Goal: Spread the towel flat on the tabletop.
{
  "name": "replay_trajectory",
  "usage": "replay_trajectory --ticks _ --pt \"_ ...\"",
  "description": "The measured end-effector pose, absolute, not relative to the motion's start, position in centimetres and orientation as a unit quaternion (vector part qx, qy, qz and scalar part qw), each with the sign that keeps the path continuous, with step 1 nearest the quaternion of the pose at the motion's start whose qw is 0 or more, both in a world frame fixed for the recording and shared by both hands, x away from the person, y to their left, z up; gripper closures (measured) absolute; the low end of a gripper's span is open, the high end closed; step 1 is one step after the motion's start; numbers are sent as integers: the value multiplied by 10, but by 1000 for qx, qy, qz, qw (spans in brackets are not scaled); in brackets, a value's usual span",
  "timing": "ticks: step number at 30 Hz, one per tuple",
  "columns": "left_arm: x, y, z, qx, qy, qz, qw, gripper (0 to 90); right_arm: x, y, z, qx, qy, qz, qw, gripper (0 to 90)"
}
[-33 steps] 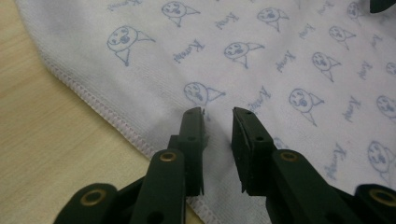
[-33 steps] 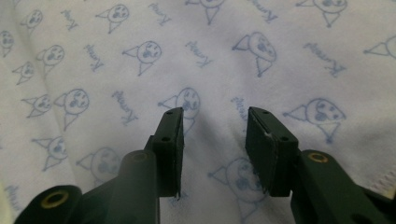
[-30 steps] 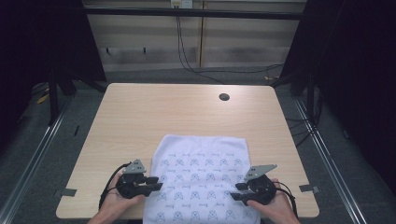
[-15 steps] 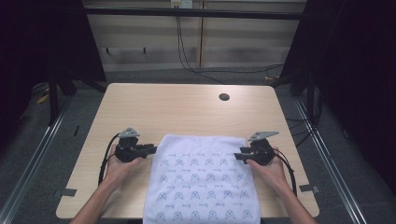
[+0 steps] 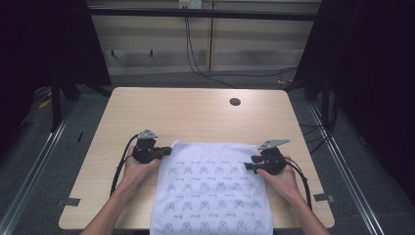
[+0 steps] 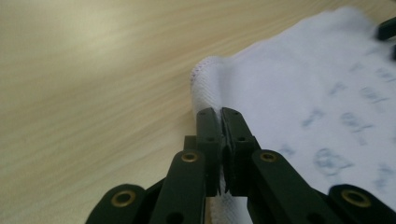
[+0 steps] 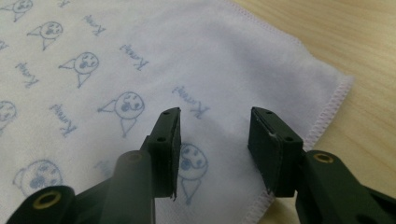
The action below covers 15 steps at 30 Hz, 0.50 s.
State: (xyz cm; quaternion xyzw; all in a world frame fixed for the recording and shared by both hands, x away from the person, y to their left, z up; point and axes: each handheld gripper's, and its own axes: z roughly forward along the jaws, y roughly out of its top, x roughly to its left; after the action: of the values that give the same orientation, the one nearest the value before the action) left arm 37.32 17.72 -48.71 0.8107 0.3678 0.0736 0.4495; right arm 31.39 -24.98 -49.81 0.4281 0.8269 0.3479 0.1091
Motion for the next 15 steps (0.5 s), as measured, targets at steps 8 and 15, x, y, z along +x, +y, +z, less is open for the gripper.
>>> replay_trajectory --ticks 8,15 --pt "373 194 -473 779 385 87 488 752 312 -249 -498 427 829 345 109 550" --pt "385 190 -490 789 401 79 458 735 317 -256 -493 437 818 358 108 588"
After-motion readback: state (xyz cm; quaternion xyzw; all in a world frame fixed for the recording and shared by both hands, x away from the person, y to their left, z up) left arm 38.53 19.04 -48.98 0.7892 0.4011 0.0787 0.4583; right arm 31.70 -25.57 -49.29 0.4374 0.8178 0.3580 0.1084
